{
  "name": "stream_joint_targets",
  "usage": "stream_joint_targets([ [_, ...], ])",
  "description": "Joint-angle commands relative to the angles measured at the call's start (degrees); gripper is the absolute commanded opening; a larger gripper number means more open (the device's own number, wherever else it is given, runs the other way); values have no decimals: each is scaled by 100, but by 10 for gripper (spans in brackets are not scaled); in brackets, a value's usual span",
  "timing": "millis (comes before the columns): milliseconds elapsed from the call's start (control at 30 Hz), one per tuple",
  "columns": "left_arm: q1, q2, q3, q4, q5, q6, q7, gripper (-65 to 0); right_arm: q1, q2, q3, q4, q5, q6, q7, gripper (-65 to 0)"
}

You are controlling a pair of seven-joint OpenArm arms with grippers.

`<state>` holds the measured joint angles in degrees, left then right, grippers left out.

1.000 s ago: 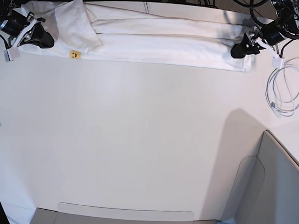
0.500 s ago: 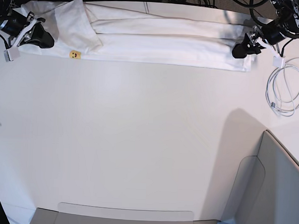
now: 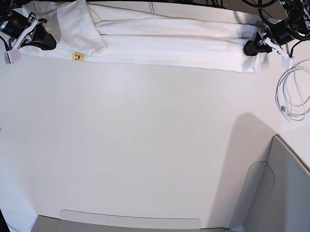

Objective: Layout the t-shirt on the table in an organized manner, then fold the t-shirt properly
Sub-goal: 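Grasp the strip end with the left gripper and lift it, then lift the strip end with the left gripper and carry it toward the right gripper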

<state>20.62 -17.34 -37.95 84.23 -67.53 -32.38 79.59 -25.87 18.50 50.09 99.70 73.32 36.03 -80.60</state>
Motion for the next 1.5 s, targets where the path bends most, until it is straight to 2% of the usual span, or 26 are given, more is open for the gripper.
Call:
stream_joint_targets([
  [0,-36,-72,-33,-75,120,34,41,-538,7,88,51,74,119,14,60,-650],
  [100,-106,-81,-16,-260,111,34,41,-581,7,88,60,74,119,14,60,-650],
  [167,-106,-81,2,-295,111,34,41,-650,7,88,60,74,119,14,60,-650],
  [467,-106,-90,-42,-93,58,34,41,-650,7,88,33,65,101,14,60,-650],
  [733,-89,-72,-7,1235,58,34,41,-650,130,88,33,65,-365,6,60,-650],
  [900,-53,-63,20,2052,58,34,41,-650,156,88,33,65,-391,6,60,-650],
  [1233,114,-46,1048,2914,58,34,41,-650,244,88,60,74,-541,-3,60,-650],
  [1467,105,315,1470,2949,67,34,41,-650,226,88,60,65,-549,-3,60,-650],
])
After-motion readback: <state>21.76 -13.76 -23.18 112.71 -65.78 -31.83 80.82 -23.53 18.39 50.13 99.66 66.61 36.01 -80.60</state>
